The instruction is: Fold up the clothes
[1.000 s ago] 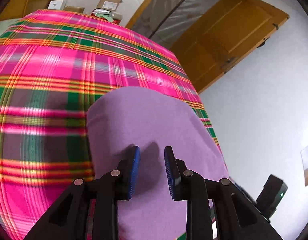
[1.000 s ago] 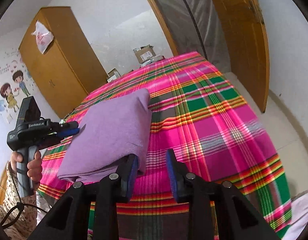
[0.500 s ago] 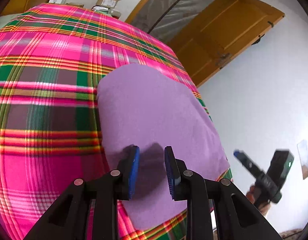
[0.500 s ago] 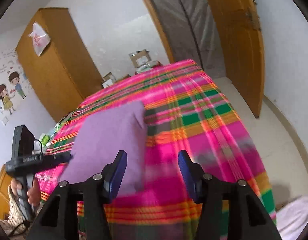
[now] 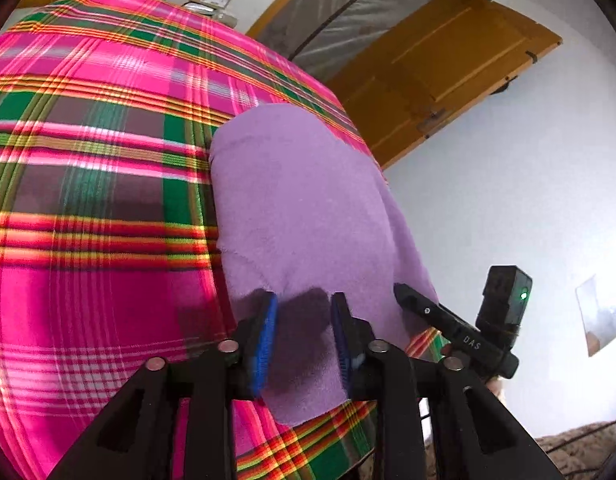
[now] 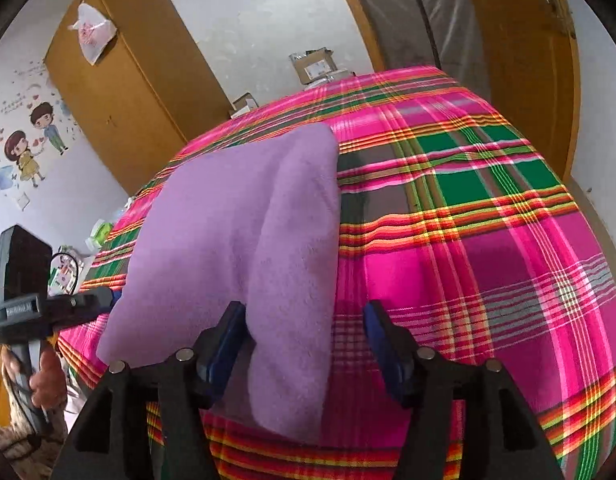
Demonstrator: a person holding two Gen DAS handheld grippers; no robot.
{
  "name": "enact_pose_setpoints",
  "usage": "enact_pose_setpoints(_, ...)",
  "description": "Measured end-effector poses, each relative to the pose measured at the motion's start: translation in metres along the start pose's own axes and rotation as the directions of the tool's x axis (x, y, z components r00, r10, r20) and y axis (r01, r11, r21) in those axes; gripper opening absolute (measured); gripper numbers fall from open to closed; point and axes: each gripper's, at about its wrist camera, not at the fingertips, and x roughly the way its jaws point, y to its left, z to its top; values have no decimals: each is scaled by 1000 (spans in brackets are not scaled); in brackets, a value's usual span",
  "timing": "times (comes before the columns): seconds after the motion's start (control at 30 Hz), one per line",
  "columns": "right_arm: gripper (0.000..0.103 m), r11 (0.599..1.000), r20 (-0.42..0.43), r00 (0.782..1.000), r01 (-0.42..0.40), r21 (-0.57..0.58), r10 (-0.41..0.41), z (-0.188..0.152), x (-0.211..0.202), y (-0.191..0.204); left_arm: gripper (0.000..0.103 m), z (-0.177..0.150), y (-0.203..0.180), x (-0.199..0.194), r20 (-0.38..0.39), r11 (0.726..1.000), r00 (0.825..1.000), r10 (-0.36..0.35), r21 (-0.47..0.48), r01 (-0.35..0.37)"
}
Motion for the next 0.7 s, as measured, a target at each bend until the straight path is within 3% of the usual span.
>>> enact_pose_setpoints(0.03,61,1000,2,1000,3,-12,-3,-1,0,0,47,4,3,-1,7,1000,1000,-5,-8,5)
enact_pose_setpoints(0.3,62,999,0,1000,5,-33,-5,-1,0,0,47,44,35,13,13,994,1000,2,-113,-1)
enact_pose_setpoints(0.43,64,999,3,1000,-9,-34,9,0,0,-3,47,66,46,33,-48,990,998,-45,-133,38)
enact_pose_setpoints(0.53,64,999,4,1000,-18,-37,18,1,0,-3,51,77,55,47,-78,975,992,-97,-209,79)
enact_pose_setpoints(0.7,65,999,11,1000,-26,-38,26,-2,-1,-4,51,89,59,56,-87,969,988,-127,-222,105)
